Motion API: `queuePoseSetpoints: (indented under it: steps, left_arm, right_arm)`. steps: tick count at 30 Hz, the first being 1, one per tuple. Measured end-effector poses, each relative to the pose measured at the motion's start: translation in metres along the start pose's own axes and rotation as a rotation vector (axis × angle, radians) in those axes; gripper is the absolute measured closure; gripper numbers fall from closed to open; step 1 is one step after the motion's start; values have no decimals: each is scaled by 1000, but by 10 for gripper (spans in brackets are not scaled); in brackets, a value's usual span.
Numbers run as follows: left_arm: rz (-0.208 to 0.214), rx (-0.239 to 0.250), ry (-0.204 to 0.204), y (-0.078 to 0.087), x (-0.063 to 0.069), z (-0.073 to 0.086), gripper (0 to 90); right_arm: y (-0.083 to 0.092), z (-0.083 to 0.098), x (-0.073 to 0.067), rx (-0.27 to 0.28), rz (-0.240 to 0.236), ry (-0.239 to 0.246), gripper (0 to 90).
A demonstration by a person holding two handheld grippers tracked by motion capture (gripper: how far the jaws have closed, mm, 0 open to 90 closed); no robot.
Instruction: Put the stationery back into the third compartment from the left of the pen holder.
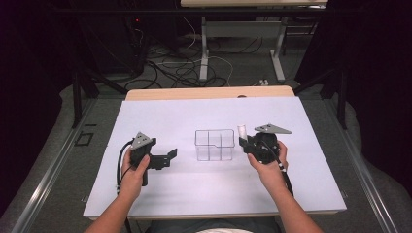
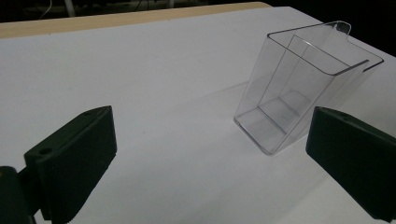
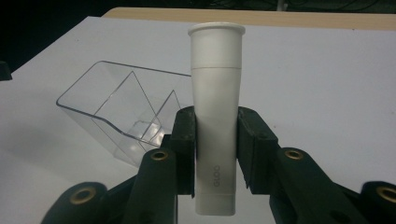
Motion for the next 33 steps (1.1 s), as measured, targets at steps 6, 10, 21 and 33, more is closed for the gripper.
queuePoseSetpoints:
  steps: [6,10,21,33]
  left_arm:
    - [0,-3,-3,0,0,0,17]
    - [1,-2,4,-1,1,0,17]
    - [3,-8,3,-1,1,1,17]
    - [2,-6,0,-1,0,0,17]
  right_arm:
    - [-3,-7,-5,25,-5,11,700]
    - [-5,-12,-8,39,-4,25,700]
    - [-19,-22,-19,54,-14,51,700]
    - [-39,-20,-32,31,-20,74,700]
Point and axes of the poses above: each handheld gripper's, and its own axes: y roughly backward along the jaws, z roughly out of its underside, x roughly to its right, the point moved 1 cm from there along -y, roughly forward along the jaws
